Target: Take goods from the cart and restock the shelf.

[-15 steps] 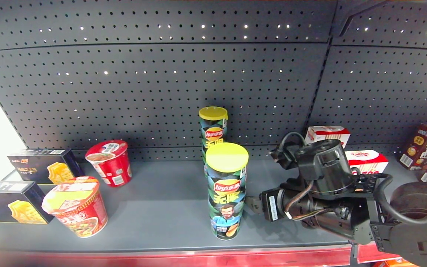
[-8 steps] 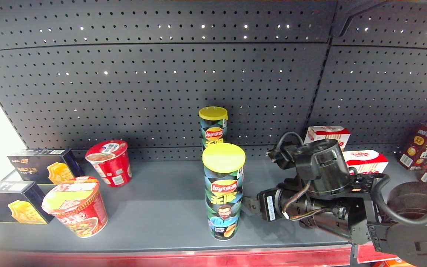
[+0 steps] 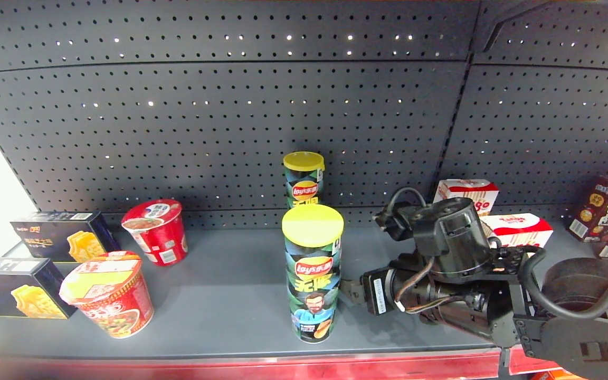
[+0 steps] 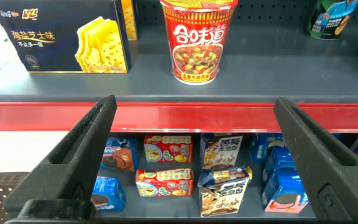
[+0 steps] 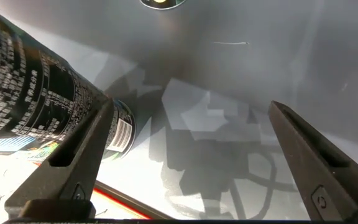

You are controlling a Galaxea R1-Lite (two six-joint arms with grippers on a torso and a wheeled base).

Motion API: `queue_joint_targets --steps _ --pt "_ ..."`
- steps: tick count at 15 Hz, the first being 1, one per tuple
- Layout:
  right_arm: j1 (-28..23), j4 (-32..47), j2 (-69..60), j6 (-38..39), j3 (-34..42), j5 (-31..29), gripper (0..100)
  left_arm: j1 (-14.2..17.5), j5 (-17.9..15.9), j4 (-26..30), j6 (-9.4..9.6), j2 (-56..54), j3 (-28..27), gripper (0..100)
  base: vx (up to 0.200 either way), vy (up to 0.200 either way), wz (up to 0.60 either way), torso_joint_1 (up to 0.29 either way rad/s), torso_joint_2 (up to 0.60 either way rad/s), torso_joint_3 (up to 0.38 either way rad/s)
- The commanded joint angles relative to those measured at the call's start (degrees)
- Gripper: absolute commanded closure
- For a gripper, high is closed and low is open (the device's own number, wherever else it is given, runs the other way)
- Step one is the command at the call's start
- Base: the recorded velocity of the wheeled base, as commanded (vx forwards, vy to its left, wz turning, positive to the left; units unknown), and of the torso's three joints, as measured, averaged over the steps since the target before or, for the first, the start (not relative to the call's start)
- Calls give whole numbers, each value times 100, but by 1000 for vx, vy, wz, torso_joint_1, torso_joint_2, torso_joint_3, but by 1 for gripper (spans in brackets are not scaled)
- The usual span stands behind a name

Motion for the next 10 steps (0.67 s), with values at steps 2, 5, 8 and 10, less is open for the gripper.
queue_joint_targets --steps 2,5,8,10 --pt "31 -1 -4 -1 16 -10 0 1 4 -3 -1 8 0 0 0 0 0 0 0 0" --pt "5 16 -66 61 200 -28 0 1 4 -3 -1 8 0 0 0 0 0 0 0 0" --pt "-57 -19 -110 61 376 -37 0 1 13 6 -1 8 0 0 0 0 0 0 0 0" --pt "-74 -10 -224 52 376 7 0 1 4 -3 -1 8 0 0 0 0 0 0 0 0"
